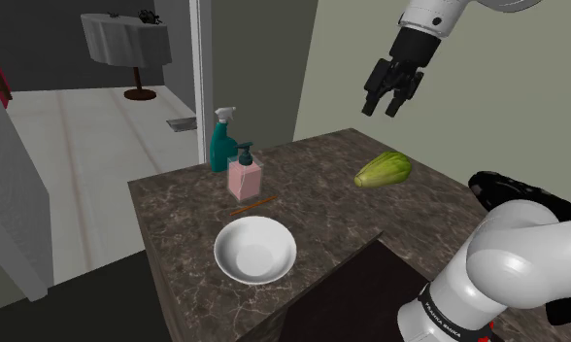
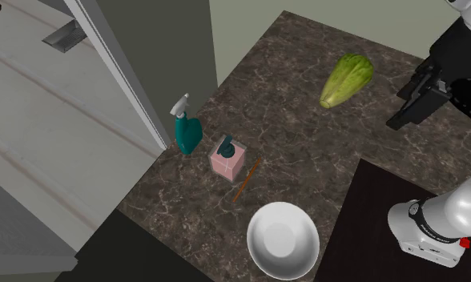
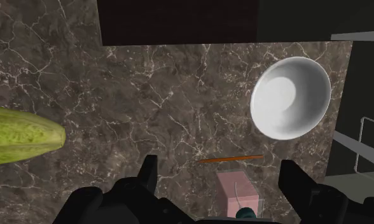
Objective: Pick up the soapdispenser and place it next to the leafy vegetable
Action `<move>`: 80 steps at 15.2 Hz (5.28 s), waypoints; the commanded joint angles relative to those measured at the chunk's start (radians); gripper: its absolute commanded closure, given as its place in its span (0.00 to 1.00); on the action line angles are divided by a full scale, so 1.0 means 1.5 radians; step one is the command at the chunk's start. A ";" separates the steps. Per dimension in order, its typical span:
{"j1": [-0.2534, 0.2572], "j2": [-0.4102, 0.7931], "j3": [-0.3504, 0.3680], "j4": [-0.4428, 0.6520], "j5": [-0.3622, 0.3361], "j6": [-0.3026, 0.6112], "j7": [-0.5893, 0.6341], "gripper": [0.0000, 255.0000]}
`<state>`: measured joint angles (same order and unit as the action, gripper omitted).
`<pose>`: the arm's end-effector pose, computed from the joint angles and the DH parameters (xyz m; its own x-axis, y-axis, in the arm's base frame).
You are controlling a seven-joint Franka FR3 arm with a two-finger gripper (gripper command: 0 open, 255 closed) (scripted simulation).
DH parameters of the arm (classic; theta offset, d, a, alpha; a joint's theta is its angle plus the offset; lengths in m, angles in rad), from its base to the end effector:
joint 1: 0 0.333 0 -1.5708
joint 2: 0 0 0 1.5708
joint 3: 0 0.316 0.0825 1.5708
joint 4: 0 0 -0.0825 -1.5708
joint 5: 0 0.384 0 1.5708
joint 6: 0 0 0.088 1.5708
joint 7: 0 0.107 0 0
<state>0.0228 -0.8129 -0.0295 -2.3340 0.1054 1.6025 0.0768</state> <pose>0.3031 0.0057 0.6128 0.9944 -0.0787 0.0709 -0.0688 -0.9888 -0.1322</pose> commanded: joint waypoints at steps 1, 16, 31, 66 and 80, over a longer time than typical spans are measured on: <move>0.000 0.000 0.000 0.000 0.000 0.000 0.000 0.00; 0.027 0.330 0.076 0.089 0.037 0.249 0.063 0.00; 0.054 0.668 0.112 0.329 0.003 0.353 0.132 0.00; 0.056 0.665 0.114 0.365 0.000 0.314 0.142 1.00; 0.056 0.649 0.113 0.471 -0.003 0.194 0.154 1.00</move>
<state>0.1060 0.1637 0.1403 -1.6394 0.1009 1.9069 0.3054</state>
